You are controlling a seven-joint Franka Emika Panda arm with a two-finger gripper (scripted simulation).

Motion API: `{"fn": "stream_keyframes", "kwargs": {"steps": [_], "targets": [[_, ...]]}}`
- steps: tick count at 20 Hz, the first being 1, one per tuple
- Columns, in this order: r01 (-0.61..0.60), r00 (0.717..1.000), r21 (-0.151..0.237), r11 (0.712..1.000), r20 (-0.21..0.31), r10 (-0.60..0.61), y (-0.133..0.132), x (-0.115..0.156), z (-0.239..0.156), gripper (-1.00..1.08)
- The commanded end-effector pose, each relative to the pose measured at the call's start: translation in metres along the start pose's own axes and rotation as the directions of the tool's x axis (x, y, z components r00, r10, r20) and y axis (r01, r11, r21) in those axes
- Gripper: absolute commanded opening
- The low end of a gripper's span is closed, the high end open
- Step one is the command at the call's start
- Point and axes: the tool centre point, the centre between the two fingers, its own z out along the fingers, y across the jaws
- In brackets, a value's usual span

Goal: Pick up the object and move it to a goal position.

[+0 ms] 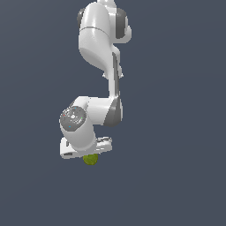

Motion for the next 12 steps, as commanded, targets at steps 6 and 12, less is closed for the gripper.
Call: {"fn": "stream_keyframes", "kwargs": {"steps": [6,12], "targets": [[0.002,1.0,0.0,1.0,-0.003,-0.002,0.044,0.001,-0.01,-1.0],[0.002,1.0,0.0,1.0,-0.003,-0.002,0.054,0.002,-0.012,-1.0]]}}
